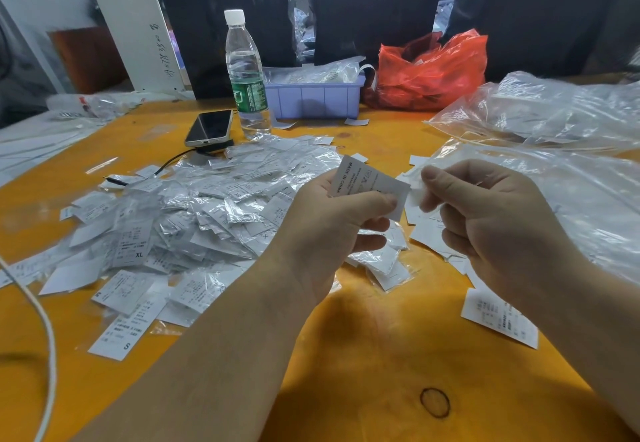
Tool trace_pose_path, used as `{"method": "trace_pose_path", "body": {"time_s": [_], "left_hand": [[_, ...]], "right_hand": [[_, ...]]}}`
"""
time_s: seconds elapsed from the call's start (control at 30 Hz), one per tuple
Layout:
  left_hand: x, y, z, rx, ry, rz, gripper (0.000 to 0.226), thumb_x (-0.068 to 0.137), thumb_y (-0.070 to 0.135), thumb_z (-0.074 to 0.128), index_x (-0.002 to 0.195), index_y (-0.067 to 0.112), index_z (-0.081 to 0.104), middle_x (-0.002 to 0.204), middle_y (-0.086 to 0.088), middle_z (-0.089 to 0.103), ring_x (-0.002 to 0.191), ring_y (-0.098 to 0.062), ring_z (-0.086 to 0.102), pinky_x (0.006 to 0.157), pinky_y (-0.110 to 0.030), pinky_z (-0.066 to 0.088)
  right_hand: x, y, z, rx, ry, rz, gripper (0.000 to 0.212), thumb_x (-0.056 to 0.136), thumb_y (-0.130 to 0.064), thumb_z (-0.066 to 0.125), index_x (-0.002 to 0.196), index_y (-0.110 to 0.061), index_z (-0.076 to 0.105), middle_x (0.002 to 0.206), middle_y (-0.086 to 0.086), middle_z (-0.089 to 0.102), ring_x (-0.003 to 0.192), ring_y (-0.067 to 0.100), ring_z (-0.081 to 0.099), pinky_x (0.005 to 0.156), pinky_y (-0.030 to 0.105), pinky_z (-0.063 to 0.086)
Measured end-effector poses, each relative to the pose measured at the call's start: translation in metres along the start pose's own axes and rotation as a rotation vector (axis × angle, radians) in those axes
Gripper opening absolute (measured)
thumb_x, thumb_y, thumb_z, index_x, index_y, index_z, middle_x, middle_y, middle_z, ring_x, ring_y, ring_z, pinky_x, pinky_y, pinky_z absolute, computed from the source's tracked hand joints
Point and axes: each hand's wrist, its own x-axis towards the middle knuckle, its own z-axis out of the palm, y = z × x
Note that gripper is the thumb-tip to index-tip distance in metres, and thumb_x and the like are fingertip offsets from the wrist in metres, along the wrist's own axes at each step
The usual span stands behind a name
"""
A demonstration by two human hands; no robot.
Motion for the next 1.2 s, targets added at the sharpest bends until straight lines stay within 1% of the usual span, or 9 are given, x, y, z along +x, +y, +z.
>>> {"method": "trace_pose_path", "body": {"time_s": [0.17,0.37,0.47,0.53,0.63,0.77,0.9,0.97,1.2], "left_hand": [[0.0007,0.0004,-0.001,0.002,-0.014,0.001,0.013,0.083,0.005,0.071,0.088,0.016,0.066,0.064,0.007,0.067,0.06,-0.008,0.064,0.054,-0.022,0.052],[0.0002,0.0001,-0.0011,0.015,-0.002,0.0,0.012,0.083,0.005,0.071,0.09,0.014,0.066,0.067,0.004,0.067,0.06,-0.008,0.065,0.054,-0.023,0.052],[0.0002,0.0005,-0.0009,0.016,0.006,-0.009,0.013,0.083,0.007,0.071,0.093,0.014,0.066,0.075,-0.001,0.066,0.062,-0.009,0.064,0.054,-0.023,0.052],[0.0005,0.0006,-0.001,0.009,0.009,-0.013,0.013,0.083,0.007,0.071,0.092,0.014,0.066,0.073,0.001,0.066,0.061,-0.009,0.064,0.055,-0.024,0.053],[0.0008,-0.0001,-0.0005,0.002,0.018,-0.013,0.012,0.082,0.006,0.072,0.09,0.014,0.066,0.07,0.001,0.066,0.06,-0.009,0.064,0.054,-0.023,0.052],[0.0014,-0.0008,-0.0007,0.003,0.018,-0.017,0.014,0.082,0.006,0.072,0.091,0.014,0.066,0.07,0.001,0.067,0.059,-0.008,0.064,0.054,-0.022,0.052],[0.0013,-0.0012,-0.0015,0.014,0.001,-0.016,0.014,0.082,0.005,0.071,0.091,0.016,0.067,0.067,0.005,0.068,0.06,-0.008,0.064,0.054,-0.023,0.052],[0.0011,-0.0013,-0.0011,0.019,0.003,-0.018,0.014,0.082,0.005,0.071,0.091,0.016,0.067,0.066,0.005,0.068,0.06,-0.007,0.064,0.054,-0.022,0.052],[0.0006,-0.0006,0.0006,0.029,0.015,-0.031,0.015,0.082,0.006,0.072,0.093,0.015,0.066,0.077,-0.002,0.066,0.059,-0.006,0.064,0.054,-0.022,0.052]], "right_hand": [[0.001,0.001,0.0,0.001,0.041,0.018,0.032,0.081,-0.033,0.065,0.076,-0.002,0.063,0.044,0.002,0.029,0.041,0.015,0.017,0.036,0.024,0.021],[0.0006,0.0043,0.002,-0.005,-0.027,0.013,0.025,0.085,-0.03,0.066,0.073,-0.007,0.064,0.039,-0.004,0.035,0.036,0.011,0.022,0.035,0.022,0.027],[-0.0003,0.004,0.0019,-0.004,-0.052,0.009,0.024,0.079,-0.033,0.068,0.073,-0.01,0.065,0.04,-0.005,0.037,0.036,0.011,0.023,0.036,0.022,0.027],[-0.001,0.0035,0.0023,-0.004,-0.068,0.004,0.021,0.076,-0.033,0.069,0.071,-0.013,0.067,0.041,-0.004,0.039,0.037,0.011,0.023,0.036,0.022,0.027],[-0.0017,0.0036,0.0034,-0.012,-0.063,-0.014,0.018,0.078,-0.03,0.07,0.07,-0.015,0.068,0.044,-0.004,0.043,0.036,0.01,0.025,0.036,0.023,0.026],[0.0004,0.0028,0.0027,-0.014,0.002,-0.019,0.016,0.087,-0.02,0.066,0.077,-0.008,0.064,0.046,-0.007,0.051,0.035,0.008,0.026,0.035,0.022,0.025],[0.0016,0.002,-0.0001,-0.003,0.055,-0.003,0.017,0.092,-0.019,0.063,0.08,-0.006,0.061,0.043,-0.008,0.047,0.037,0.008,0.024,0.035,0.022,0.024],[0.0014,0.0027,0.0001,-0.001,0.054,0.008,0.017,0.092,-0.019,0.063,0.08,-0.006,0.061,0.043,-0.008,0.046,0.037,0.009,0.024,0.035,0.022,0.024],[0.0003,0.0027,0.0013,-0.021,0.038,0.021,0.018,0.091,-0.02,0.064,0.08,-0.006,0.062,0.045,-0.004,0.045,0.038,0.011,0.023,0.036,0.024,0.023]]}}
